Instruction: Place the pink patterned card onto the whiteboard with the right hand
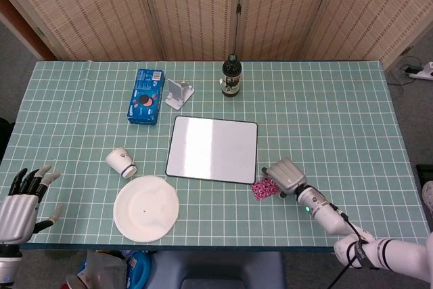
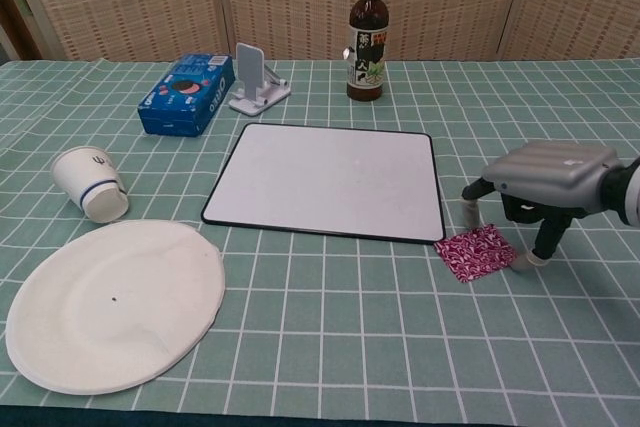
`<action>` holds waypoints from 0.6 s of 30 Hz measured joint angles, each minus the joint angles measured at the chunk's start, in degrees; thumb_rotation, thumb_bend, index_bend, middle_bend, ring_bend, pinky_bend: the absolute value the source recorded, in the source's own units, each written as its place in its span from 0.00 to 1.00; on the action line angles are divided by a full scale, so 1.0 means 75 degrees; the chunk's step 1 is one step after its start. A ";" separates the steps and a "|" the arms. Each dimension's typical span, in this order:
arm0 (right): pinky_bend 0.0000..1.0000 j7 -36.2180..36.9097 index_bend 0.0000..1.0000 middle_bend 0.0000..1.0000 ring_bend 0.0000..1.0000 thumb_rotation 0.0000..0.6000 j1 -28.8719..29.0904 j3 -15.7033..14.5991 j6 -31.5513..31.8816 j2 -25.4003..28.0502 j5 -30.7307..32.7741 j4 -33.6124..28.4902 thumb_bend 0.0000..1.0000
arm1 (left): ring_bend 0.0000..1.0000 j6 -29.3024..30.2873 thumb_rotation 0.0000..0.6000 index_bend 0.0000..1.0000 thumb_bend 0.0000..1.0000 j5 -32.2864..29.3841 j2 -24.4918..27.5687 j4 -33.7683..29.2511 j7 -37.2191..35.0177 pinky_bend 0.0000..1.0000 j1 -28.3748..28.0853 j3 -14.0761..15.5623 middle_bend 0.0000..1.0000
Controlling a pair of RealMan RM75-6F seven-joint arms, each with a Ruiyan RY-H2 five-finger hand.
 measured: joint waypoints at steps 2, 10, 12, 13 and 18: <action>0.96 0.0022 0.42 0.97 1.00 1.00 -0.0004 0.0001 0.0018 0.0027 -0.0015 -0.0030 0.19 | 0.12 0.0005 1.00 0.19 0.29 0.0002 -0.0001 0.0000 -0.0001 0.05 0.0003 0.0002 0.11; 0.96 0.0308 0.42 0.97 1.00 1.00 -0.0057 0.0047 0.0239 0.0417 -0.0261 -0.0425 0.19 | 0.12 0.0020 1.00 0.19 0.29 -0.0025 0.0007 0.0015 -0.0015 0.05 0.0011 -0.0015 0.11; 0.96 0.0416 0.42 0.97 1.00 1.00 -0.0054 0.0075 0.0272 0.0555 -0.0340 -0.0593 0.19 | 0.12 0.0021 1.00 0.19 0.29 -0.0027 0.0012 0.0010 -0.0014 0.05 0.0006 -0.0025 0.10; 0.96 0.0469 0.42 0.97 1.00 1.00 -0.0046 0.0098 0.0282 0.0604 -0.0363 -0.0661 0.19 | 0.12 0.0025 1.00 0.19 0.29 -0.0023 0.0013 0.0007 -0.0012 0.05 0.0005 -0.0026 0.10; 0.96 0.0574 0.42 0.97 1.00 1.00 0.0165 0.0398 0.0166 0.0780 -0.0257 -0.0873 0.20 | 0.12 0.0058 1.00 0.19 0.29 0.0018 0.0031 -0.0026 -0.0021 0.05 0.0005 -0.0030 0.10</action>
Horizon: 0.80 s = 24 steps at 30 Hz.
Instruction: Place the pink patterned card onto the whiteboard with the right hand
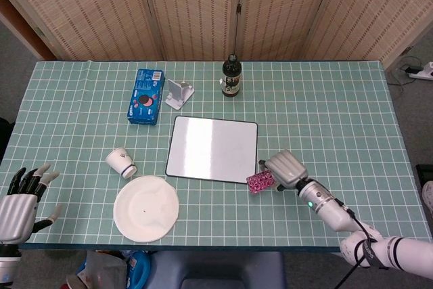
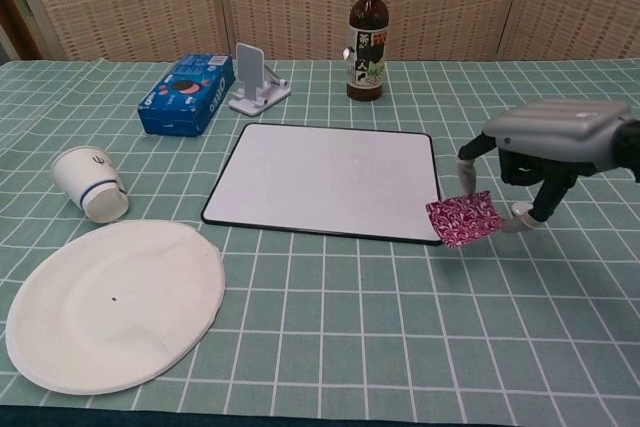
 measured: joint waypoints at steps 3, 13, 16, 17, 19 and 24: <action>0.96 -0.0085 0.42 0.97 1.00 1.00 0.0232 0.0186 -0.0208 0.0006 0.0267 -0.0030 0.20 | 0.12 0.0026 1.00 0.19 0.29 0.0020 0.0015 -0.0029 0.0019 0.05 0.0008 0.0001 0.10; 0.96 -0.0836 0.41 0.97 1.00 1.00 0.1143 0.0659 -0.0815 -0.0381 0.1433 0.0323 0.20 | 0.12 0.0105 1.00 0.19 0.29 0.0059 0.0103 -0.0116 0.0050 0.05 0.0057 0.0013 0.10; 0.96 -0.1133 0.39 0.97 1.00 1.00 0.1409 0.0711 -0.0941 -0.0543 0.1817 0.0498 0.20 | 0.12 0.0108 1.00 0.19 0.29 0.0056 0.0115 -0.0122 0.0042 0.05 0.0062 0.0013 0.10; 0.96 -0.1209 0.38 0.97 1.00 1.00 0.1481 0.0720 -0.0970 -0.0589 0.1932 0.0552 0.20 | 0.12 0.0115 1.00 0.19 0.29 0.0057 0.0122 -0.0124 0.0029 0.05 0.0066 0.0013 0.10; 0.96 -0.1368 0.36 0.97 1.00 1.00 0.1650 0.0735 -0.1032 -0.0692 0.2219 0.0674 0.20 | 0.12 0.0126 1.00 0.19 0.29 0.0061 0.0130 -0.0120 0.0019 0.05 0.0073 0.0012 0.10; 0.96 -0.1691 0.30 0.96 1.00 1.00 0.2042 0.0721 -0.1125 -0.0952 0.2850 0.0951 0.19 | 0.12 0.0146 1.00 0.19 0.29 0.0058 0.0149 -0.0094 -0.0028 0.05 0.0099 0.0021 0.10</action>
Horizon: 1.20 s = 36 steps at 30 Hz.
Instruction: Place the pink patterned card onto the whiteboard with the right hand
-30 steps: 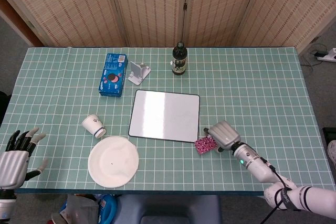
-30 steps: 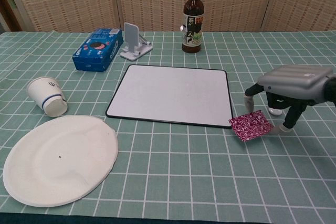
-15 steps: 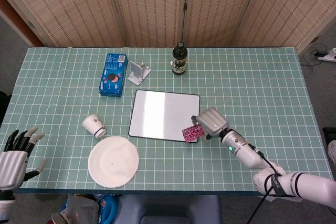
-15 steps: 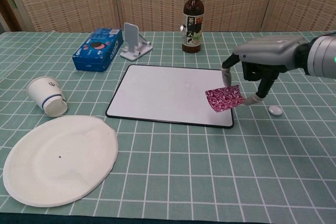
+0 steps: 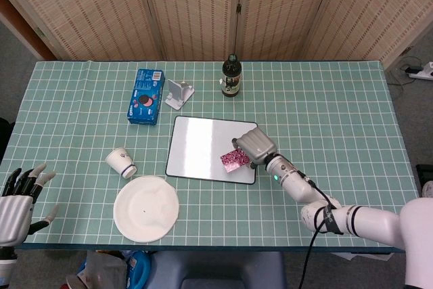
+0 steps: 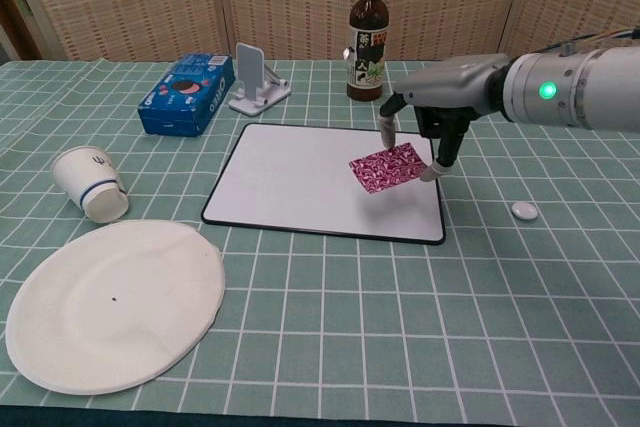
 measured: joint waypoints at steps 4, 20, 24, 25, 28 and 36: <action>0.96 -0.0158 0.23 0.95 1.00 1.00 0.0210 -0.0061 -0.0009 -0.0087 0.0346 0.0096 0.18 | 0.12 0.0006 1.00 0.19 0.29 -0.0009 0.0011 0.0016 -0.0023 0.05 0.0007 -0.0006 0.10; 0.96 0.0930 0.33 0.96 1.00 1.00 -0.0587 -0.0537 0.0879 0.0560 -0.0845 -0.0308 0.19 | 0.12 -0.0036 1.00 0.19 0.29 -0.0050 -0.0005 0.0098 -0.0079 0.05 -0.0028 -0.0055 0.10; 0.96 0.1371 0.35 0.97 1.00 1.00 -0.1035 -0.0830 0.1185 0.0827 -0.1559 -0.0372 0.19 | 0.12 -0.0038 1.00 0.19 0.29 -0.0016 -0.0036 0.0082 -0.0071 0.05 -0.0043 -0.0057 0.10; 0.96 0.1448 0.35 0.97 1.00 1.00 -0.1140 -0.0909 0.1247 0.0880 -0.1693 -0.0381 0.19 | 0.12 -0.0039 1.00 0.19 0.29 -0.0010 -0.0042 0.0078 -0.0069 0.05 -0.0049 -0.0058 0.10; 0.96 0.1669 0.36 0.97 1.00 1.00 -0.1442 -0.1163 0.1400 0.1016 -0.2036 -0.0380 0.19 | 0.12 -0.0045 1.00 0.19 0.29 0.0015 -0.0061 0.0062 -0.0059 0.05 -0.0063 -0.0059 0.10; 0.97 0.1952 0.38 0.97 1.00 1.00 -0.1784 -0.1413 0.1347 0.0908 -0.2308 0.0096 0.22 | 0.12 -0.0065 1.00 0.19 0.29 0.0079 -0.0091 -0.0007 0.0008 0.05 -0.0094 -0.0044 0.10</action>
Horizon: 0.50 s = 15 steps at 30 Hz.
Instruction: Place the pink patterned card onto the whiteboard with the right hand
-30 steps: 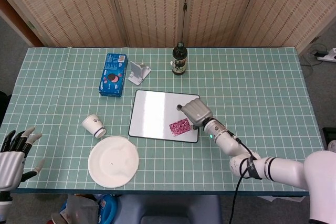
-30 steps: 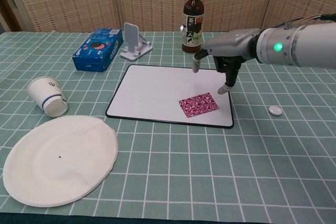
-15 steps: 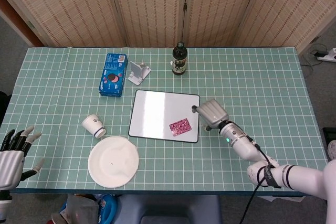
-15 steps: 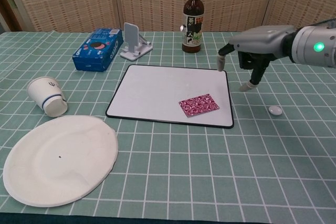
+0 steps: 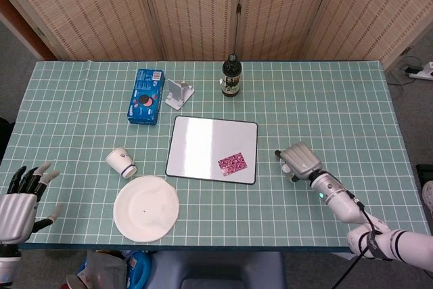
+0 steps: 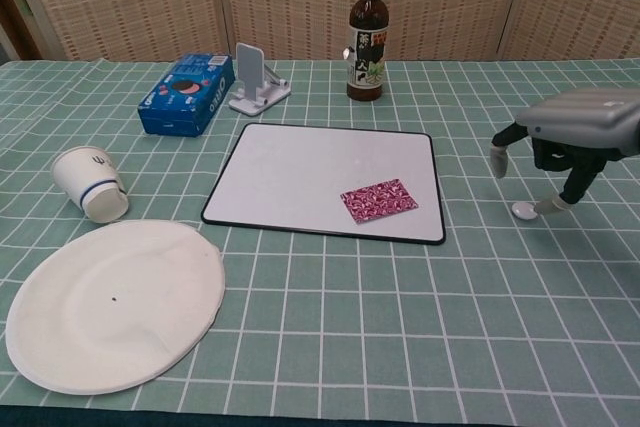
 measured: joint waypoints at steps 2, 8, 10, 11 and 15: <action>0.97 0.0055 0.39 0.97 1.00 1.00 -0.0033 -0.0007 -0.0069 -0.0065 -0.0008 0.0158 0.23 | 0.12 0.0005 1.00 0.19 0.29 0.0003 0.0005 -0.0012 0.0014 0.05 0.0006 0.0008 0.10; 0.97 0.0173 0.41 0.98 1.00 1.00 -0.0128 -0.0025 -0.0277 -0.0307 -0.0070 0.0637 0.24 | 0.12 -0.0002 1.00 0.19 0.29 -0.0024 0.0001 -0.0015 0.0035 0.05 0.0021 0.0022 0.10; 0.97 0.0217 0.41 0.98 1.00 1.00 -0.0147 -0.0010 -0.0349 -0.0379 -0.0078 0.0794 0.25 | 0.12 -0.0006 1.00 0.19 0.29 -0.0019 -0.0001 -0.0014 0.0043 0.05 0.0020 0.0026 0.10; 0.97 0.0233 0.41 0.98 1.00 1.00 -0.0152 -0.0001 -0.0385 -0.0409 -0.0082 0.0856 0.25 | 0.12 -0.0002 1.00 0.19 0.29 -0.0023 -0.0003 -0.0013 0.0041 0.05 0.0021 0.0023 0.10; 0.97 0.0247 0.41 0.98 1.00 1.00 -0.0163 0.0053 -0.0529 -0.0533 -0.0097 0.1058 0.25 | 0.12 -0.0008 1.00 0.19 0.29 -0.0044 -0.0006 -0.0003 0.0042 0.05 0.0023 0.0020 0.10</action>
